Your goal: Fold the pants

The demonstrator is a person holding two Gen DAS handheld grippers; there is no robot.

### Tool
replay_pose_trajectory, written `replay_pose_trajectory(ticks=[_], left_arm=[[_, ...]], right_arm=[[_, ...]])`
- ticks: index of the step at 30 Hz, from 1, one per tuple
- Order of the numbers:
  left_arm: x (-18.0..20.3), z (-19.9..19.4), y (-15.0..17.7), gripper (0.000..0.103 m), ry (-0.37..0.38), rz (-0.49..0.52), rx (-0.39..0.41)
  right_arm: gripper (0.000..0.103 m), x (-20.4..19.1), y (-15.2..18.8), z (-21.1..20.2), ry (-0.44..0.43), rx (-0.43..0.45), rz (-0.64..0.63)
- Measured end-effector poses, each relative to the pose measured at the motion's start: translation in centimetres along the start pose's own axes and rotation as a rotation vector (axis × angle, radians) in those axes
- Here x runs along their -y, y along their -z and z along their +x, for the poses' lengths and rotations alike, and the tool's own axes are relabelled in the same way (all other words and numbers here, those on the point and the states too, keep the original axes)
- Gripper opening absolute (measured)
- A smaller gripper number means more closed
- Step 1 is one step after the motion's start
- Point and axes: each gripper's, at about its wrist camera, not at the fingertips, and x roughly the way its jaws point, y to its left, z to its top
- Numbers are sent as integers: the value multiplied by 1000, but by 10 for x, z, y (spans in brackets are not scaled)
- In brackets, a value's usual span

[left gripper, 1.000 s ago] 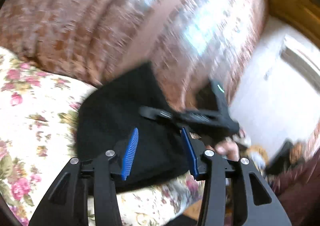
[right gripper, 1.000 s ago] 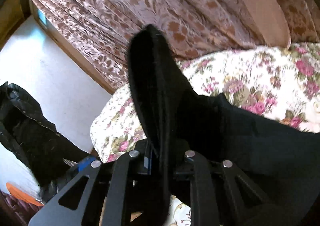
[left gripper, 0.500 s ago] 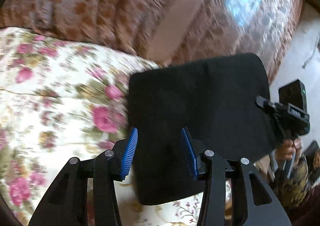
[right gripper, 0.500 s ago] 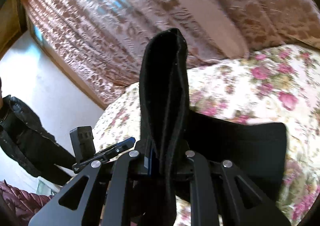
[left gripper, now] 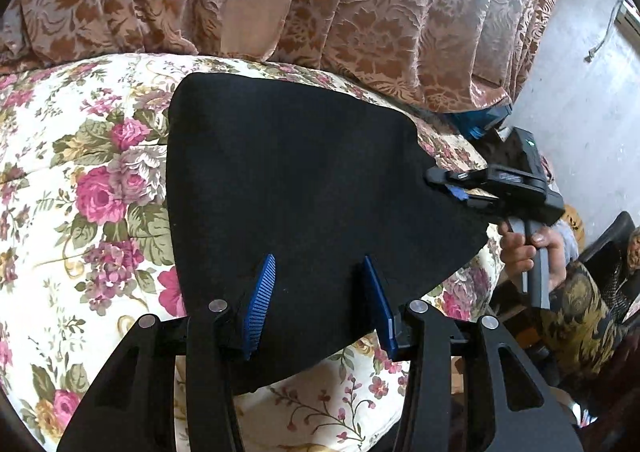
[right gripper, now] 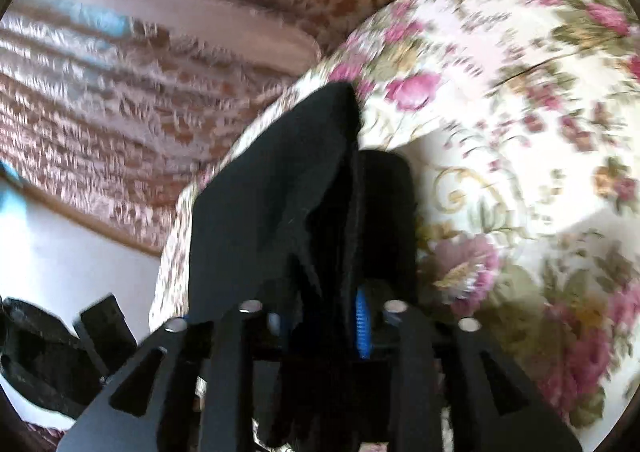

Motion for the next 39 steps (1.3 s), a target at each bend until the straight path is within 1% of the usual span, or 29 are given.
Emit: replay_pose_trajectory(ticks=[2, 4, 6, 8, 10, 12, 15, 17, 18, 19, 20, 21, 22, 26, 28, 29, 33, 36, 39], left_arm=[[-1, -1, -1, 44, 5, -6, 4], [-1, -1, -1, 44, 5, -9, 9], [-1, -1, 0, 44, 10, -17, 16], [-2, -2, 0, 44, 17, -22, 20], [-3, -3, 1, 44, 24, -27, 25], [-4, -3, 1, 44, 28, -33, 28], [-3, -5, 1, 44, 22, -32, 36], [-2, -8, 1, 44, 23, -25, 41], [0, -9, 2, 44, 21, -23, 45], [0, -11, 2, 44, 17, -22, 50], [0, -14, 2, 44, 18, -24, 55], [0, -18, 2, 44, 21, -28, 65], [0, -21, 1, 44, 19, -29, 72], [4, -41, 0, 44, 26, -7, 116], [9, -43, 1, 44, 17, 18, 119], [11, -40, 2, 44, 10, 34, 108], [14, -11, 13, 44, -65, 54, 14], [21, -5, 20, 44, -122, 90, 21], [25, -8, 18, 44, -147, 90, 36]], right_arm=[[50, -5, 5, -21, 10, 47, -2], [50, -15, 16, -44, -1, 77, -13], [50, -28, 34, -63, -15, 77, -30], [49, -42, 53, -69, -30, 55, -38], [49, -49, 68, -63, -44, 20, -25], [49, -51, 79, -52, 4, -7, -14], [49, -37, 82, -36, 49, -11, 67], [49, -26, 79, -30, 55, 15, 127], [47, -24, 79, -30, 57, 24, 134], [35, -25, 77, -28, 72, 32, 128], [27, -27, 76, -27, 101, 39, 113], [9, -28, 76, -27, 104, 37, 107], [7, -30, 76, -28, 100, 35, 98], [6, -53, 80, -49, 88, 55, -12], [6, -50, 82, -53, 123, 50, -28], [6, -41, 83, -50, 150, 40, -9], [6, -12, 89, -30, 197, 22, 52], [6, -7, 91, -23, 203, 23, 38], [6, -11, 90, -25, 209, 12, 10]])
